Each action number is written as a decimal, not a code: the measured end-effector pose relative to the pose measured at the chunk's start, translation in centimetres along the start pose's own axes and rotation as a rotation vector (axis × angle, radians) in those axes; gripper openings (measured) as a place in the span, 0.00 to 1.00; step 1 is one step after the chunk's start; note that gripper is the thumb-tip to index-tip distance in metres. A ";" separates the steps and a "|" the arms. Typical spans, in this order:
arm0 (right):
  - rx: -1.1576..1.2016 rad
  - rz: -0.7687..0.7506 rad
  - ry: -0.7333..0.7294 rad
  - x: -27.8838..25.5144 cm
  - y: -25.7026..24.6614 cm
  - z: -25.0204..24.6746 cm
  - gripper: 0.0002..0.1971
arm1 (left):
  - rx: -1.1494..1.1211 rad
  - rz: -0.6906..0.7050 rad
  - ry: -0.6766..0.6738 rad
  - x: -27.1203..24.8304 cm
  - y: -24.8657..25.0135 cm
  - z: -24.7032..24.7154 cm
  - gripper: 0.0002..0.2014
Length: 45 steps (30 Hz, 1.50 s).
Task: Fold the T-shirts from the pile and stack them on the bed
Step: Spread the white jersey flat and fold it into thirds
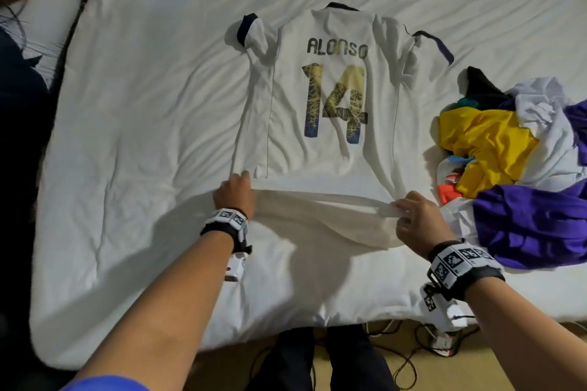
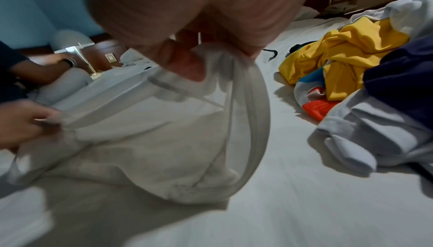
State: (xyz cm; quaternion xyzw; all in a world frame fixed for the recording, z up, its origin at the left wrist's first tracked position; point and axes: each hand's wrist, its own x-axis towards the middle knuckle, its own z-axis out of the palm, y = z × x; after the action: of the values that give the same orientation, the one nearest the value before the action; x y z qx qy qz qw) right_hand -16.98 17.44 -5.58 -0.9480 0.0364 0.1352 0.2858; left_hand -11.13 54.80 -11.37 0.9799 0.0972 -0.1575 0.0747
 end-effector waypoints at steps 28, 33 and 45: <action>0.196 0.393 0.585 -6.1 0.5 -1.4 0.09 | -0.840 -0.415 0.152 -2.1 -9.7 -2.5 0.22; 0.070 0.057 0.334 -7.9 1.1 -1.0 0.05 | -0.918 -0.465 0.154 -3.6 -8.8 -3.7 0.21; 0.074 0.502 0.500 -9.6 5.9 2.5 0.10 | -0.607 -0.294 0.138 -7.5 -10.7 -0.5 0.23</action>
State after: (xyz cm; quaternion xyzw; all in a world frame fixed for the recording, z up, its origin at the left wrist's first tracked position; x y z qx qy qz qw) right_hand -27.62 13.80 -8.01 -0.9023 0.3417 -0.0363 0.2603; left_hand -20.25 63.97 -9.72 0.8968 0.2846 -0.0636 0.3327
